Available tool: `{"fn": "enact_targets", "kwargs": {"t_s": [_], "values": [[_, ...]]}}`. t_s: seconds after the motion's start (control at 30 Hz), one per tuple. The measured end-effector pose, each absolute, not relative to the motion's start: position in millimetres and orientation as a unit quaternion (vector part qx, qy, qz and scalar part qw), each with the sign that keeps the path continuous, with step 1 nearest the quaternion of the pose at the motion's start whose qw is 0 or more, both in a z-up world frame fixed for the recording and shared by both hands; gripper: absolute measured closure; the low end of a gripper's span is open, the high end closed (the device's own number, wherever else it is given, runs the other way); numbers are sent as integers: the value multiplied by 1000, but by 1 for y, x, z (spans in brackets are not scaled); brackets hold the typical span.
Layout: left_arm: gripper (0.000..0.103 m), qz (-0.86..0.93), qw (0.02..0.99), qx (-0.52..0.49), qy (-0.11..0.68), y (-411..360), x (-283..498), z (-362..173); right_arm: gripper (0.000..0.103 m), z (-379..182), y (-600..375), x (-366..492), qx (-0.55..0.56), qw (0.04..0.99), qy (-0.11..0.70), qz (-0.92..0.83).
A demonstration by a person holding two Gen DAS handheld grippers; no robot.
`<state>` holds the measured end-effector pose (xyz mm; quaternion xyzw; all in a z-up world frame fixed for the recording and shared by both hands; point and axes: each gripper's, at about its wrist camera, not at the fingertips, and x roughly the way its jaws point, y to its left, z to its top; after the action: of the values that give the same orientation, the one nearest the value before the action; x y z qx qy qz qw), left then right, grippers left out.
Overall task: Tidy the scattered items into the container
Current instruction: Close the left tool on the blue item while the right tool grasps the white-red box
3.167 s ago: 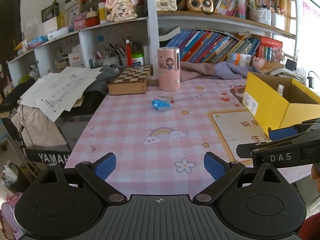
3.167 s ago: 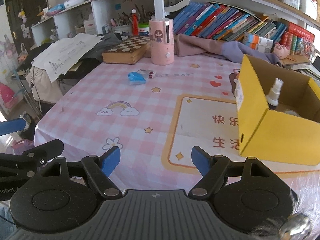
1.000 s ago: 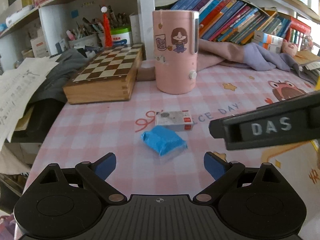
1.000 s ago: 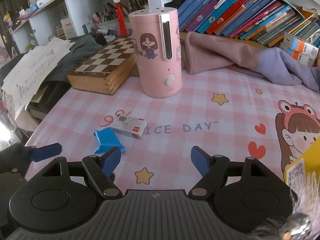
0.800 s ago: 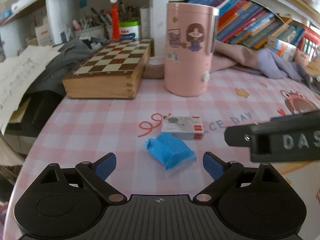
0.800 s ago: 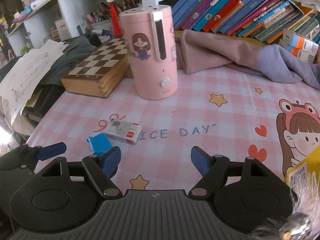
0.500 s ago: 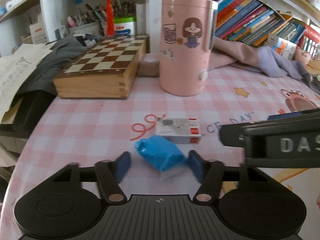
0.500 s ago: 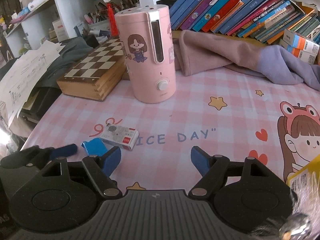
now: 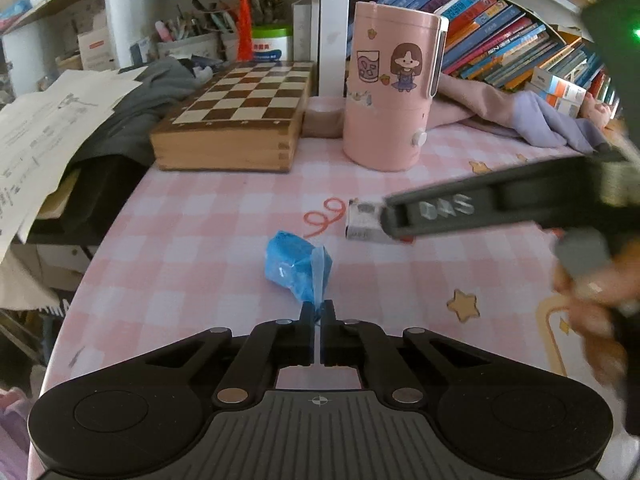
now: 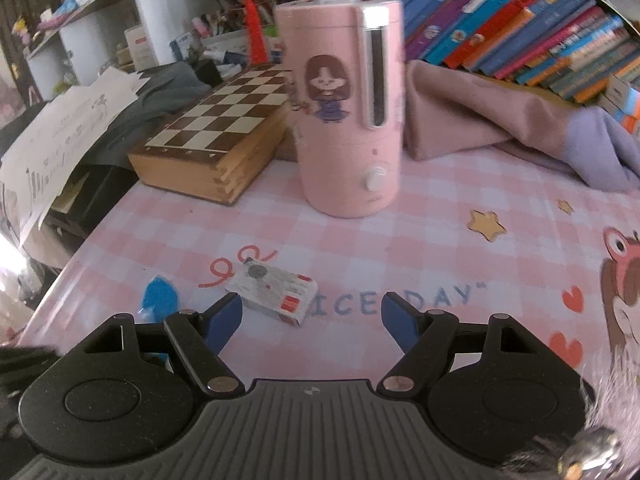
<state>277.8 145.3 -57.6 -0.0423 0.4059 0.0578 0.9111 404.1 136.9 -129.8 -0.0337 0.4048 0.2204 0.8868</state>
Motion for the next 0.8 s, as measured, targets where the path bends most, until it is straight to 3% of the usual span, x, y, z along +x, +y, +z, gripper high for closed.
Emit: {"fn": "enact_targets", "kwargs": {"t_s": [0.07, 0.17, 0.23, 0.3, 0.47, 0.53, 0.6, 0.8], "values": [[101, 57, 908, -40, 413, 144, 275, -58, 28, -132, 144, 408, -46, 887, 399, 227], [81, 68, 900, -30, 429, 142, 276, -61, 28, -136, 153, 412, -63, 885, 394, 241], [42, 77, 901, -15, 427, 140, 276, -61, 28, -139, 159, 416, -77, 882, 392, 251], [31, 85, 908, 1, 410, 138, 275, -57, 28, -143, 163, 419, -86, 878, 394, 257], [31, 83, 909, 26, 407, 134, 289, -56, 28, -149, 165, 422, -85, 875, 399, 262], [31, 80, 908, 33, 410, 132, 294, -59, 39, -150, 164, 423, -89, 872, 403, 261], [31, 77, 907, 38, 411, 129, 298, -61, 56, -150, 160, 421, -99, 876, 397, 256], [31, 66, 907, 42, 413, 121, 313, -68, 70, -149, 146, 423, -89, 880, 397, 246]]}}
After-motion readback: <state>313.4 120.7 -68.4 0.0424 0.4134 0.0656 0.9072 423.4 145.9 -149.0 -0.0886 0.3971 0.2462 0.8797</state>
